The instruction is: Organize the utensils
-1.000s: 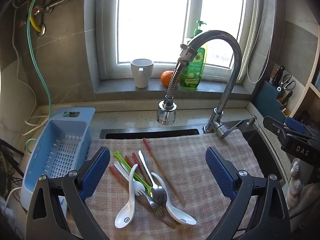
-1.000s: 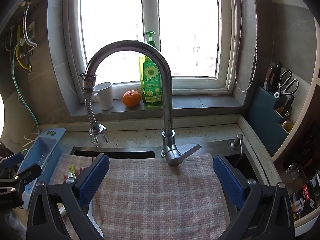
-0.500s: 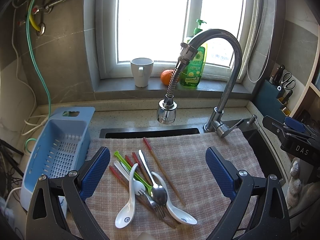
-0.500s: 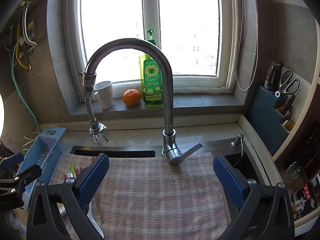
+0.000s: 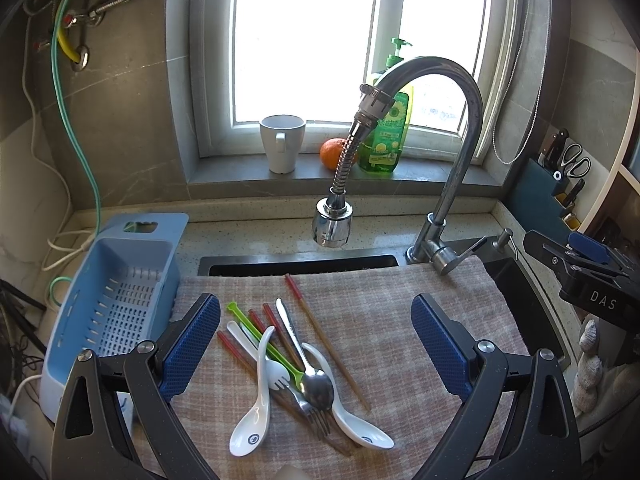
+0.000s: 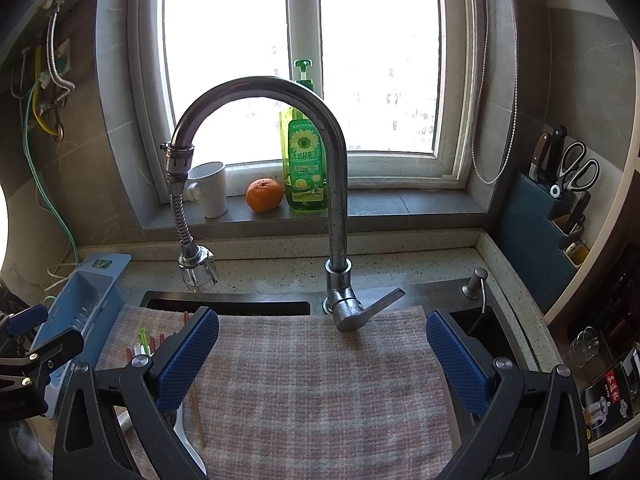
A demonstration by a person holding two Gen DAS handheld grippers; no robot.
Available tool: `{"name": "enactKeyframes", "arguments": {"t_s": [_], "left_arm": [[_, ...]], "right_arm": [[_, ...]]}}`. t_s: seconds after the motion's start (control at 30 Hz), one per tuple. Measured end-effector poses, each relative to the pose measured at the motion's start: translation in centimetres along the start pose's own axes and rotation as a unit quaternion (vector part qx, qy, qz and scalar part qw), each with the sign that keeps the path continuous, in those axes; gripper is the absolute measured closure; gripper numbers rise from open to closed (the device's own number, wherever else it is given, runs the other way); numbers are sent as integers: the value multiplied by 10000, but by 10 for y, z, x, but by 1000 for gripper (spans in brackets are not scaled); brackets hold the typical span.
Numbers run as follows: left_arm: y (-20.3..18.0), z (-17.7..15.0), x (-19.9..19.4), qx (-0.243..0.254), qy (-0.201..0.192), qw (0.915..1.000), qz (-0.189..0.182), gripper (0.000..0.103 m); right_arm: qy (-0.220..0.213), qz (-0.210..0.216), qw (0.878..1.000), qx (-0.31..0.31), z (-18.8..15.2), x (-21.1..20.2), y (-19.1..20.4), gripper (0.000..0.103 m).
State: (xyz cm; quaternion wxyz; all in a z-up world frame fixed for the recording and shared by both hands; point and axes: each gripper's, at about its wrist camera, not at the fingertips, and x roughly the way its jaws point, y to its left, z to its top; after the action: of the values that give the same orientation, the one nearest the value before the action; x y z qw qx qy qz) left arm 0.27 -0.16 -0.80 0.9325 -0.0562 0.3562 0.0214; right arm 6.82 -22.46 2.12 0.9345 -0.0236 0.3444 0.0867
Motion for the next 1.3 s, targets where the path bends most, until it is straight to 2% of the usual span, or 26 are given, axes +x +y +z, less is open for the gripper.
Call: {"name": "enactKeyframes", "arguments": {"t_s": [0.3, 0.77, 0.9, 0.97, 1.0, 1.17, 1.3], "left_arm": [[-3, -1, -3, -8, 31, 10000, -1, 6], [15, -10, -10, -269, -17, 9996, 37, 6], [28, -16, -12, -450, -16, 9989, 139, 6], [35, -21, -14, -477, -24, 9985, 249, 6], [38, -23, -15, -532, 95, 9982, 275, 6], [56, -42, -15, -740, 351, 9961, 337, 6], [67, -64, -16, -795, 713, 9930, 512, 6]], "right_arm": [[45, 20, 10000, -6, -1, 2, 0, 0], [53, 149, 9997, -169, -2, 11, 15, 0], [-89, 484, 9985, -221, -4, 12, 23, 0], [-122, 860, 9958, -283, -5, 14, 27, 0], [-110, 993, 9945, -298, -5, 15, 30, 0], [240, 1407, 9891, -356, -6, 33, 47, 0], [524, 1841, 9810, -316, -7, 49, 62, 0]]}}
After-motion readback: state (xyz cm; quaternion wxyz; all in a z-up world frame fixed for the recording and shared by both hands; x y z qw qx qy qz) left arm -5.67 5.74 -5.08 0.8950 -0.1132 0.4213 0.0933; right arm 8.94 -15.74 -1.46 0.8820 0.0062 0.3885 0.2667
